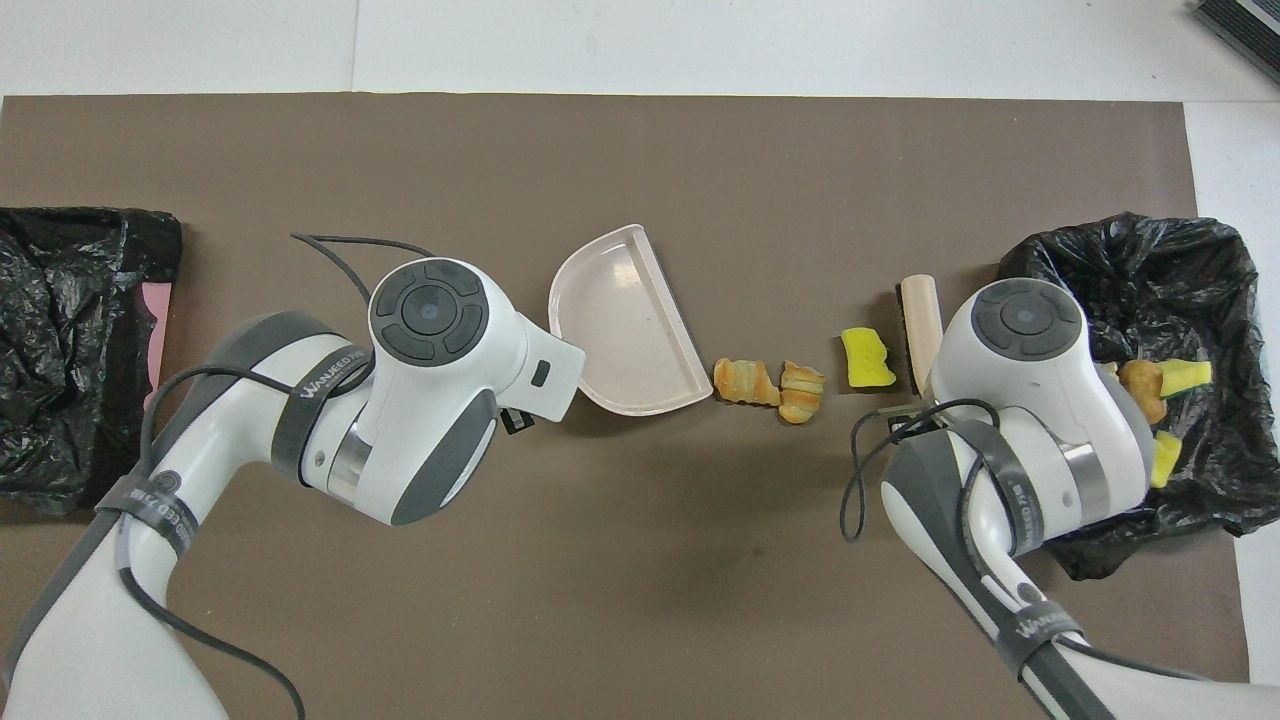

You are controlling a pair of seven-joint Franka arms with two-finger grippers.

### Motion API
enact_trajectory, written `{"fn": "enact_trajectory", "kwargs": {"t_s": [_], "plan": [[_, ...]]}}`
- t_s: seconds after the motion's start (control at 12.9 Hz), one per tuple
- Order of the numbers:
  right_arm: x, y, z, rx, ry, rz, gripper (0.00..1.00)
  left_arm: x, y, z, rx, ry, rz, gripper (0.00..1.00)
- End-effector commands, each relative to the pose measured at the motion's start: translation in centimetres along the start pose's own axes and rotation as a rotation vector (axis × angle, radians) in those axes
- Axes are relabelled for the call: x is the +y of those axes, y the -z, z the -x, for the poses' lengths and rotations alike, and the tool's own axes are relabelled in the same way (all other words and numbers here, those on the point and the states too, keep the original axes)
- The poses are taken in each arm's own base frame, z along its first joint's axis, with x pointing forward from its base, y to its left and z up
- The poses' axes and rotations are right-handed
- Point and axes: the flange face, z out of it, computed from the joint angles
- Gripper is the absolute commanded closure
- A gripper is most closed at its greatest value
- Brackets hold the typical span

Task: Sweep and dump trash in bin
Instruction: 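Sweep the remaining crusts and sponge into the dustpan with the right gripper's brush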

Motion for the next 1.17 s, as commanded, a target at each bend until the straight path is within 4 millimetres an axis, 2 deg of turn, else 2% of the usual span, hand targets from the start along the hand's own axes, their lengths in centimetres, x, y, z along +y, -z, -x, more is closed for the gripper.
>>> {"fn": "enact_trajectory", "kwargs": {"t_s": [0.0, 0.16, 0.39, 0.47, 0.62, 0.78, 0.93, 1.09], "plan": [[0.5, -1.0, 0.9, -0.035, 0.061, -0.044, 1.0, 1.2, 0.0, 1.9, -0.015, -0.108, 0.007, 1.0], [-1.2, -1.0, 1.4, -0.055, 0.042, -0.115, 1.0, 1.6, -0.7, 2.3, -0.027, -0.138, 0.019, 1.0], [-6.6, -1.3, 1.6, -0.072, 0.048, -0.135, 1.0, 3.0, -2.6, 2.8, -0.042, -0.152, 0.034, 1.0], [-8.6, -1.0, 1.5, -0.069, 0.043, -0.16, 1.0, 3.6, -2.4, 2.9, -0.041, -0.157, 0.032, 1.0], [-13.2, -0.1, 1.5, -0.053, 0.039, -0.192, 1.0, 4.9, -3.5, 3.1, -0.047, -0.171, 0.039, 1.0], [-17.2, 1.1, 1.8, -0.051, 0.049, -0.259, 1.0, 5.0, -3.5, 3.3, -0.048, -0.17, 0.038, 1.0], [-20.9, 2.7, 3.0, -0.032, 0.105, -0.287, 1.0, 5.1, -3.6, 3.4, -0.05, -0.17, 0.04, 1.0], [-22.6, 3.7, 3.5, -0.047, 0.129, -0.356, 1.0, 5.1, -3.6, 3.4, -0.05, -0.173, 0.04, 1.0]]}}
